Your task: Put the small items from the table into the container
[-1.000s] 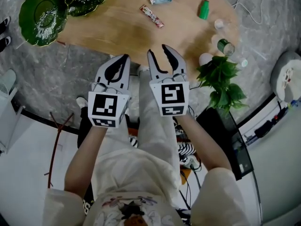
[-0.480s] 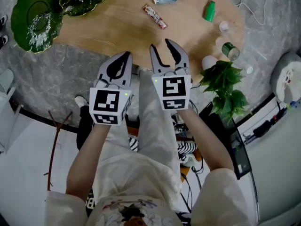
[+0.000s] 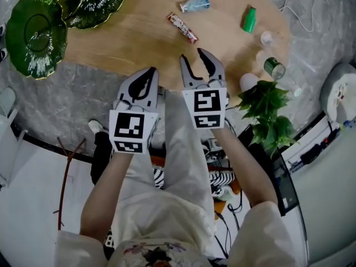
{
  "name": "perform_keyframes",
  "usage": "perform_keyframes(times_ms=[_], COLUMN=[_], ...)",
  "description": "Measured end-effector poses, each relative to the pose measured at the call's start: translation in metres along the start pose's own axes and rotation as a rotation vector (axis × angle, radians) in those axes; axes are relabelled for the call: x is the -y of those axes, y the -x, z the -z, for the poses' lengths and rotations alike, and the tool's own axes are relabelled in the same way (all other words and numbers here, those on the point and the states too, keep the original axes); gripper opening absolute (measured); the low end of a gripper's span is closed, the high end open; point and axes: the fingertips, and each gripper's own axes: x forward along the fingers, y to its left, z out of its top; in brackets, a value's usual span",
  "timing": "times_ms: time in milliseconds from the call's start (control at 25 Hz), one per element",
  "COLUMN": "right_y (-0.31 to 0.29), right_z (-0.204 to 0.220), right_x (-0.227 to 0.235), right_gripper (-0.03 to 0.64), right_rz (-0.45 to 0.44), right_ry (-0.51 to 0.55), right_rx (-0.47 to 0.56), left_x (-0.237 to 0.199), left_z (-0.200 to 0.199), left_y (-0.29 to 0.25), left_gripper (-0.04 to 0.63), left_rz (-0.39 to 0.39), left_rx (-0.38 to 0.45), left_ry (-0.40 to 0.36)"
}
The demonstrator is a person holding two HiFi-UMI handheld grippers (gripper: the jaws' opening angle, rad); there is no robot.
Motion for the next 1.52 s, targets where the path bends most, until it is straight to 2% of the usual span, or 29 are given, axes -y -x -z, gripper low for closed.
perform_keyframes(times_ms=[1360, 1520], right_y=[-0.067, -0.073], right_z=[0.032, 0.032], right_x=[0.031, 0.029], right_gripper=[0.176, 0.176], right_rz=[0.007, 0.008], right_ry=[0.018, 0.074], right_rx=[-0.067, -0.067], left_x=[-0.012, -0.012], left_z=[0.025, 0.029], left_y=[-0.04, -0.043], left_gripper=[0.008, 0.008], left_rz=[0.011, 0.013], left_rx=[-0.027, -0.034], left_ry=[0.048, 0.052])
